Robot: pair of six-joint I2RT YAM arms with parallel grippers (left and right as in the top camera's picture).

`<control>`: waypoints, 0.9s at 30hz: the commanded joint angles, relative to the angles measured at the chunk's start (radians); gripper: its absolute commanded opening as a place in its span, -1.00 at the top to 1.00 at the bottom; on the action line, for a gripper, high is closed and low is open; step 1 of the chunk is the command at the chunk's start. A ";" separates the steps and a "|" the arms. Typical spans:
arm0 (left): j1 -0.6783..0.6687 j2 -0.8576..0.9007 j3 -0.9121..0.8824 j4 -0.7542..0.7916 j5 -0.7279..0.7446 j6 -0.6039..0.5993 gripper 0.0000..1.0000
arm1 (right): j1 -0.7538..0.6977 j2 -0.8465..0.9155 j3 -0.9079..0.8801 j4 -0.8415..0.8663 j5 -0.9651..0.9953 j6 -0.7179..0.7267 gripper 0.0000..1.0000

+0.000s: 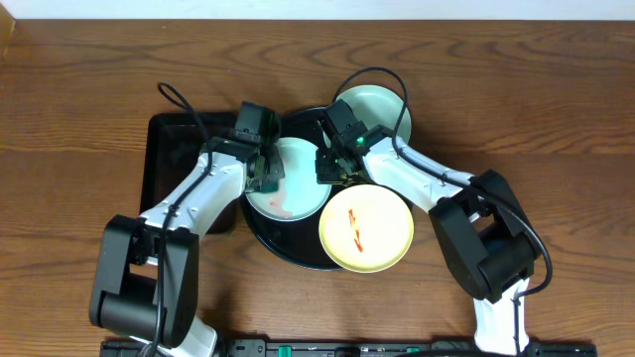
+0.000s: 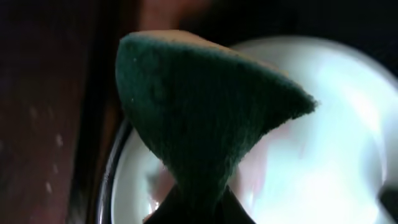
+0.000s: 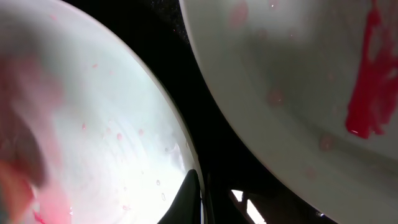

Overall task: Clean dirty plates on tray and stack at the side
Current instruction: 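Scrub the left pale green plate with the sponge in circles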

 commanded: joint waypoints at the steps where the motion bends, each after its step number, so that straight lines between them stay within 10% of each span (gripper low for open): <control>1: -0.002 -0.006 -0.004 0.032 -0.069 -0.017 0.85 | 0.011 0.041 -0.005 -0.004 0.017 0.006 0.97; 21: -0.088 0.013 -0.004 -0.042 0.122 0.205 0.85 | 0.011 0.041 -0.005 -0.009 0.017 0.004 0.98; 27: -0.080 0.014 -0.004 0.039 -0.126 0.085 0.85 | 0.011 0.041 -0.005 -0.018 0.017 0.002 0.97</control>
